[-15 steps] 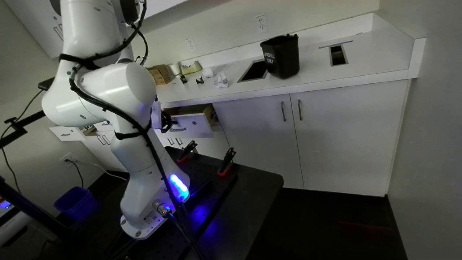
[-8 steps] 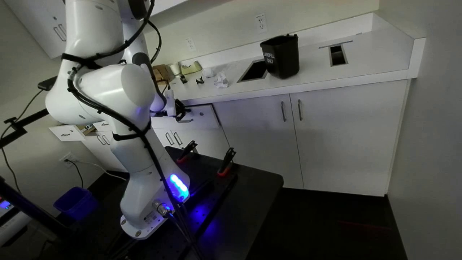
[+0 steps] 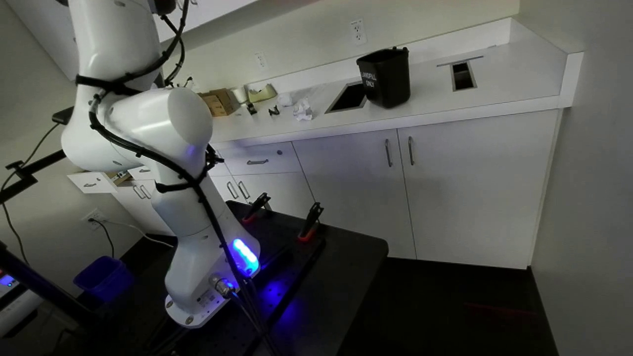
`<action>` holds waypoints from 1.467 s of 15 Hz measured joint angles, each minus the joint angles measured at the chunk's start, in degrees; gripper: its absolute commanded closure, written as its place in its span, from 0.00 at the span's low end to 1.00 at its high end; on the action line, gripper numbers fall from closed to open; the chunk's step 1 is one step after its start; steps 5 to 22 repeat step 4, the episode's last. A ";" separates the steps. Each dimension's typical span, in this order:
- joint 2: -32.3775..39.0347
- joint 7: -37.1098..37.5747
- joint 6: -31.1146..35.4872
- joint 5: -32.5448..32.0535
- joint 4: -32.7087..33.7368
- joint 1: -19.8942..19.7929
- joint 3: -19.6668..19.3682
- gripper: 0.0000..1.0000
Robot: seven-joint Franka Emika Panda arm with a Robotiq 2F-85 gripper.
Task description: Close the open drawer
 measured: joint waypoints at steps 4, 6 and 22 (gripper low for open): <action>-8.79 3.05 -1.96 13.28 -3.60 2.35 6.07 1.00; -8.79 3.05 -1.96 13.28 -3.60 2.35 6.07 1.00; -8.79 3.05 -1.96 13.28 -3.60 2.35 6.07 1.00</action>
